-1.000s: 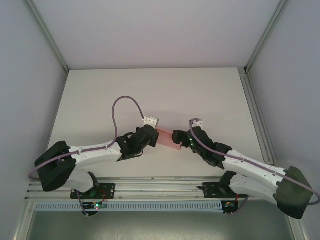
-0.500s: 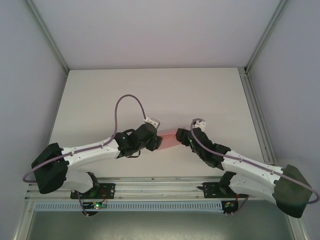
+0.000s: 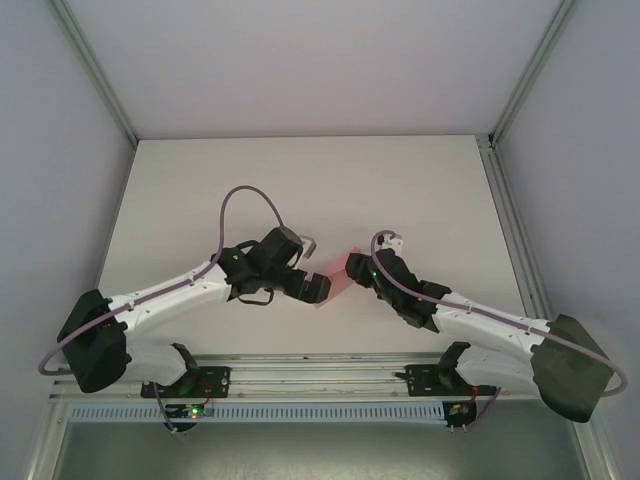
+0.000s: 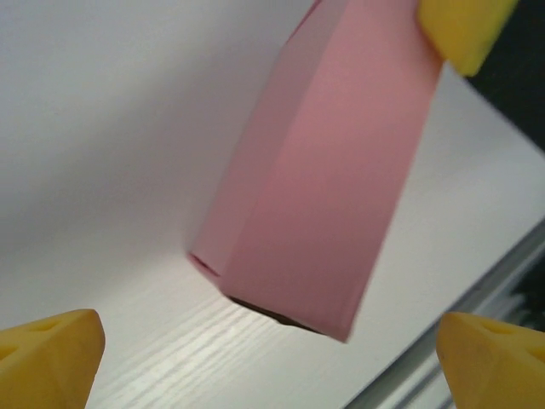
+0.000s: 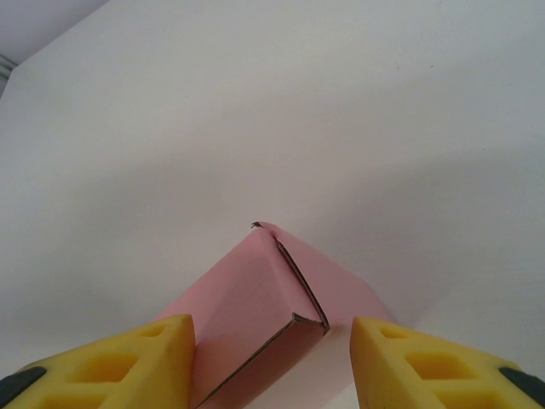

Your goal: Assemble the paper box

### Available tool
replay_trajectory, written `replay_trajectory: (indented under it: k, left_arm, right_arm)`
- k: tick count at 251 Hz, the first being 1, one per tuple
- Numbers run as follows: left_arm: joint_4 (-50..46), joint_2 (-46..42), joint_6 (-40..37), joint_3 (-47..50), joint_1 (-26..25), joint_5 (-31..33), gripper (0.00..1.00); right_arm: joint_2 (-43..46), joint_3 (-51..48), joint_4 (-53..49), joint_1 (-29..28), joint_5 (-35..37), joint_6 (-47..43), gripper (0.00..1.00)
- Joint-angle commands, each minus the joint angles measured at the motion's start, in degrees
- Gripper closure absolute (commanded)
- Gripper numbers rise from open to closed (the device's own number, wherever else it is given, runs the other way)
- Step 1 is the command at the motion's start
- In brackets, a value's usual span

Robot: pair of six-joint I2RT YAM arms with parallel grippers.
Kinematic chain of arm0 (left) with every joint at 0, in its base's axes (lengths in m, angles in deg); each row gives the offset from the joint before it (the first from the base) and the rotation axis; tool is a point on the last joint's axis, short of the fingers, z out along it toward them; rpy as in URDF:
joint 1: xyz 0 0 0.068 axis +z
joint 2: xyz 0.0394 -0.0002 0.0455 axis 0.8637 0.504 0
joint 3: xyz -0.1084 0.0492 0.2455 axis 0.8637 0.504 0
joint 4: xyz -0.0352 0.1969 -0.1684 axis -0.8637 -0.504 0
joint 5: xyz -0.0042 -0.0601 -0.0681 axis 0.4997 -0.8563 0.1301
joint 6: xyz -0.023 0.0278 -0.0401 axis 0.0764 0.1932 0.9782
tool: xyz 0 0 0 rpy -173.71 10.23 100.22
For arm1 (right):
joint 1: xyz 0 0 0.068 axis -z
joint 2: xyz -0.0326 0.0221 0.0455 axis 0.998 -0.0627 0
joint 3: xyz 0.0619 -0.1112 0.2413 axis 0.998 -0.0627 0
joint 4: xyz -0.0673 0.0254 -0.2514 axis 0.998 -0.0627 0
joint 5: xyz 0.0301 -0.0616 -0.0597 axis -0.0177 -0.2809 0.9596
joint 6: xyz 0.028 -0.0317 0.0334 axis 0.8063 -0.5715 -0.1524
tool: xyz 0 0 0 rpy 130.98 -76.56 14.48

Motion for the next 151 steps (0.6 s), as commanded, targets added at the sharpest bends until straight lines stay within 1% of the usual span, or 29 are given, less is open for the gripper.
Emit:
replay_trajectory:
  k: [1,15,32,46,55,64,88,106,119,127,134,151]
  left_arm:
    - [3.95,-0.35,10.36,0.59,3.72,-6.3,0.0]
    - [9.53,-0.5,15.88,4.13,6.4,-9.81,0.0]
    - [20.27,-0.86,22.25,10.13,8.87,-13.91,0.0]
    - [26.03,-0.52,25.21,13.43,10.43,-15.9,0.0]
    - [29.09,-0.1,25.5,14.83,10.64,-17.04,0.0]
    - [30.0,0.29,26.05,15.66,10.64,-16.77,0.0]
    - [33.55,2.07,26.34,17.44,10.6,-18.83,0.02]
    - [37.06,2.9,25.54,19.55,10.61,-20.78,0.07]
    - [38.18,3.26,24.14,21.16,10.58,-21.18,0.08]
    - [38.39,3.44,23.16,22.33,10.58,-21.7,0.11]
    - [37.41,3.47,23.0,23.07,10.58,-20.88,0.13]
    - [36.71,3.83,19.59,24.78,10.39,-21.26,0.25]
  right_arm:
    - [-4.36,-4.64,-16.35,0.73,-3.6,-1.5,0.5]
    - [-4.63,-4.94,-16.08,1.06,-4.12,-1.2,0.52]
    - [-5.07,-5.21,-16.05,1.36,-4.45,-1.04,0.54]
    - [-5.28,-5.34,-15.9,1.63,-4.89,-1.04,0.54]
    - [-5.42,-5.34,-15.68,1.77,-5.17,-1.04,0.55]
    - [-5.6,-5.43,-15.34,1.89,-5.58,-1.04,0.57]
    - [-5.91,-5.52,-14.89,2.25,-5.95,-0.95,0.58]
    - [-6.21,-5.52,-14.56,2.51,-5.82,-0.54,0.6]
    - [-6.43,-5.76,-15.02,2.69,-6.03,0.15,0.6]
    - [-6.56,-6.14,-14.47,2.78,-6.46,0.55,0.62]
    - [-6.77,-6.6,-13.87,2.86,-6.71,0.89,0.64]
    - [-7.5,-7.45,-12.9,3.48,-7.53,1.76,0.64]
